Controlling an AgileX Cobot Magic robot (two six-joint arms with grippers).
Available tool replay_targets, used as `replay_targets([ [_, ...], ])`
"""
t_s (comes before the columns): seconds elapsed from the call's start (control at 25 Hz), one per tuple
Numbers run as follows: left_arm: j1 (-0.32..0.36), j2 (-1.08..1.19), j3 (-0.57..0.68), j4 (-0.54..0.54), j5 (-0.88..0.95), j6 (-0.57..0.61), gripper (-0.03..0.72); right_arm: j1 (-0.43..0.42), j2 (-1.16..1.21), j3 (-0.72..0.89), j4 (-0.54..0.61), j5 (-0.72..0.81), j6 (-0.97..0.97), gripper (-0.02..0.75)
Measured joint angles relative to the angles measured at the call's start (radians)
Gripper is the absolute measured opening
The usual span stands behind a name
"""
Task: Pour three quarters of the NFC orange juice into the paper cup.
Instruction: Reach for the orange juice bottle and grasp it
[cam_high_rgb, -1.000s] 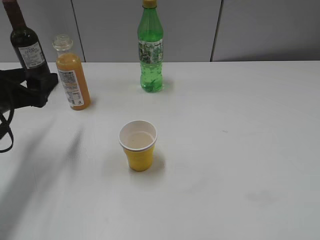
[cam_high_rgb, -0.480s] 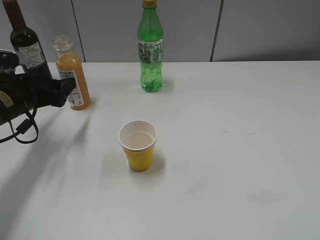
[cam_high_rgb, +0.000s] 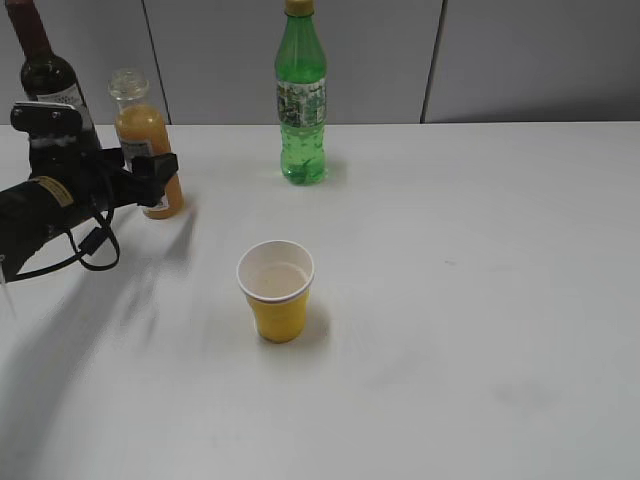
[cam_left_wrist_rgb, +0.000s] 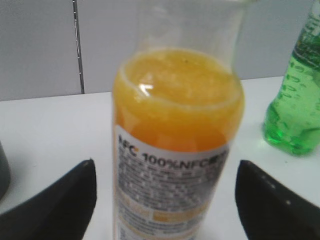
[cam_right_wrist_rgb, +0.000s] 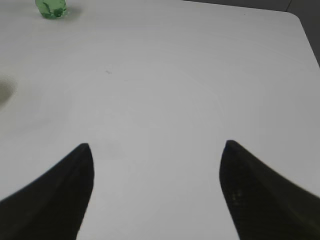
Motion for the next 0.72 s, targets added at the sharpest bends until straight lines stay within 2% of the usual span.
replay_targets([
  [0.4,-0.006,0.092,-0.129,-0.01,0.032,0.0,0.663,0.0,0.0,0.0,0.0,0.0,0.0,0.592],
  [0.72,-0.008,0.122,-0.178,-0.04,0.045,0.0,0.651,0.0,0.0,0.0,0.0,0.0,0.0,0.592],
])
